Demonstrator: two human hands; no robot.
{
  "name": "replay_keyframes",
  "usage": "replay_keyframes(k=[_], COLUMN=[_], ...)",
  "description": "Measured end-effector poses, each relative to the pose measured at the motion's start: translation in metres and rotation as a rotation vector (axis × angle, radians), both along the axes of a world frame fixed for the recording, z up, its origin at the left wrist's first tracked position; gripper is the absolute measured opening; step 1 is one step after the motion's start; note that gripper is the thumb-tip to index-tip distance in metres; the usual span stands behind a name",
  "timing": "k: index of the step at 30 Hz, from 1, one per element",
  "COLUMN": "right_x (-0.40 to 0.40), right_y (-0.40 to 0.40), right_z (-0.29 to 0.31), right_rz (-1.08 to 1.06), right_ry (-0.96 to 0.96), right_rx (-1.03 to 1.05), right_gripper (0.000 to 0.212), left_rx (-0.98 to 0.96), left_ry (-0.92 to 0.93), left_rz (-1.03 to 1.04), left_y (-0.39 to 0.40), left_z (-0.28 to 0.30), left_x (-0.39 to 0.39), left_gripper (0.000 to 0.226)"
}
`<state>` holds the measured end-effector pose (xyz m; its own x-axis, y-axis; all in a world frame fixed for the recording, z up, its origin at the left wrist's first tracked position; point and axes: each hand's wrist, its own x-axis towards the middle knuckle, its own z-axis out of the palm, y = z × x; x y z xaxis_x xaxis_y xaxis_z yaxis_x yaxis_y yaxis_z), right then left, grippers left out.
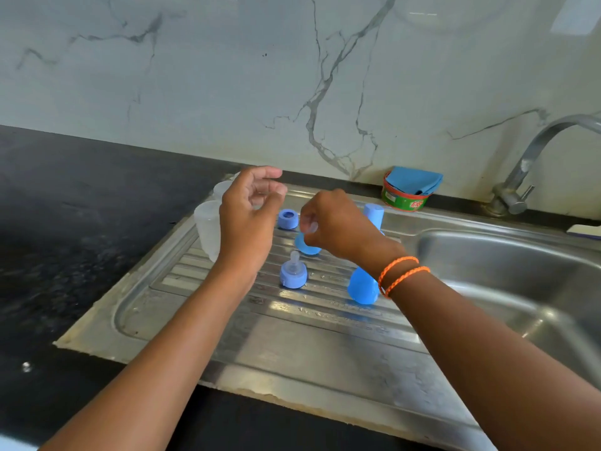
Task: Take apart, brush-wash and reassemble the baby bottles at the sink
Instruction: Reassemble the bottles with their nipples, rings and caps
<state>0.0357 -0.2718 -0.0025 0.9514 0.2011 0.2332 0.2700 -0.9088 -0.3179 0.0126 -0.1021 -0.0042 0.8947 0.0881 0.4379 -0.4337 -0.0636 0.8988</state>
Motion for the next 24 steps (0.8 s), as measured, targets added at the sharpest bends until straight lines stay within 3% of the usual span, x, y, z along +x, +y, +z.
replay_keyframes(k=[5,8,17,24], right_x=[0.014,0.016,0.015,0.022], right_y=[0.001,-0.003,0.002,-0.005], right_z=[-0.008,-0.006,-0.001,-0.004], right_rz=[-0.005,0.015,0.014,-0.010], right_ry=[0.090,0.126,0.138,0.175], right_rx=[-0.135,-0.144,-0.131,-0.098], right_gripper=[0.020,0.029,0.026,0.041], left_rx=[0.025,0.041,0.060,0.102], left_ry=[0.017,0.031,0.068,0.036], left_rz=[-0.017,-0.034,-0.052,-0.042], left_y=[0.001,0.000,-0.002,-0.004], left_z=[0.000,0.000,-0.001,-0.005], left_x=[0.000,0.001,-0.001,0.001], left_gripper=[0.024,0.024,0.022,0.022])
